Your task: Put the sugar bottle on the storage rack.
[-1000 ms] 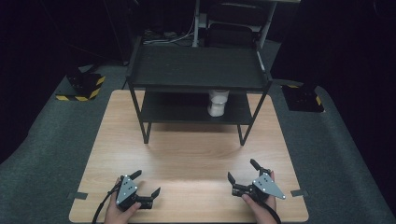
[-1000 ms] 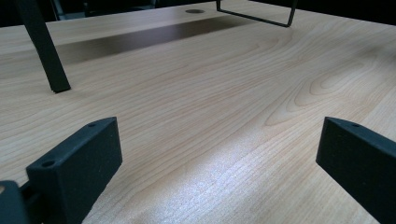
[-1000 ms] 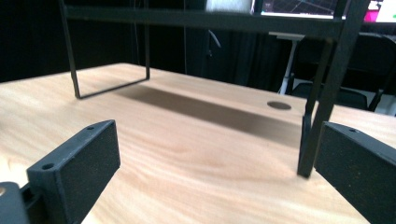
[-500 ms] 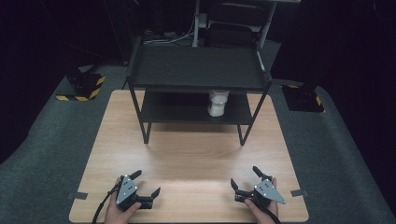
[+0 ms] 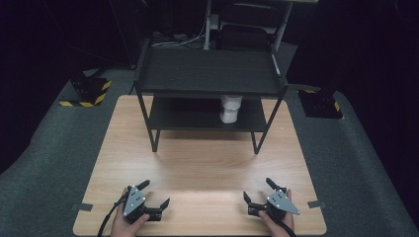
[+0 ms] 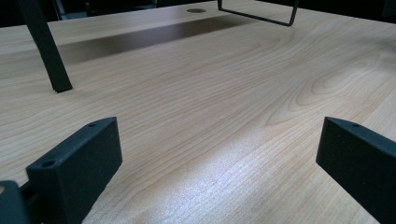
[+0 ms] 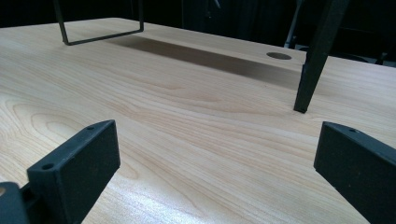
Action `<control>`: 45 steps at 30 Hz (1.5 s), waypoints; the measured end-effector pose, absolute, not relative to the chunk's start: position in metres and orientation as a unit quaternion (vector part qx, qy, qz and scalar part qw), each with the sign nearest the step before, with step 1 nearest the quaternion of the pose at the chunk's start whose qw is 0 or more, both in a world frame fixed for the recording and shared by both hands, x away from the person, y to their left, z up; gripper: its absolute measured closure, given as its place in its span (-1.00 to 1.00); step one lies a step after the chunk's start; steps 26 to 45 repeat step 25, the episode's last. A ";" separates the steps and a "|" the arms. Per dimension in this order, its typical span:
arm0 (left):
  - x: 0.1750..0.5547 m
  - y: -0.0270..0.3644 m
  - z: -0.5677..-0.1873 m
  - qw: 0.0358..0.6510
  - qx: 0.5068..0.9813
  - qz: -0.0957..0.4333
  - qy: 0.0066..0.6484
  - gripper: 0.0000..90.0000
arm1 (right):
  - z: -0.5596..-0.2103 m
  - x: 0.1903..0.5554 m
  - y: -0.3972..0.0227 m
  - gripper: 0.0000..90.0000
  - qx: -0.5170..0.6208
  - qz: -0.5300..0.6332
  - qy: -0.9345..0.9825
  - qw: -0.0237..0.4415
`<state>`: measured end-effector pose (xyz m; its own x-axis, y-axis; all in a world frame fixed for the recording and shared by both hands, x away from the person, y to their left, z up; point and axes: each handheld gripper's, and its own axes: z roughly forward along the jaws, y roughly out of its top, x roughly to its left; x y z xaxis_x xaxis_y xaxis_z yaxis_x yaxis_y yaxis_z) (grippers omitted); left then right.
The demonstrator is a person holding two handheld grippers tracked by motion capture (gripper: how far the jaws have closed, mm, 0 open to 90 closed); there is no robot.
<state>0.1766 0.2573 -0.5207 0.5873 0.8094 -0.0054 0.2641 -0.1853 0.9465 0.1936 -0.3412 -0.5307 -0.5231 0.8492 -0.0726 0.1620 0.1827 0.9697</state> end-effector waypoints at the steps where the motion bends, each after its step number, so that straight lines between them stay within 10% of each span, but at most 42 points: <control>1: 0.176 0.257 -0.521 0.519 0.724 0.263 0.371 -0.99 | -0.531 0.194 -0.341 -1.00 0.364 0.527 0.696 0.326; 45: 0.175 0.255 -0.519 0.513 0.728 0.265 0.370 -0.99 | -0.531 0.194 -0.340 -1.00 0.360 0.523 0.699 0.329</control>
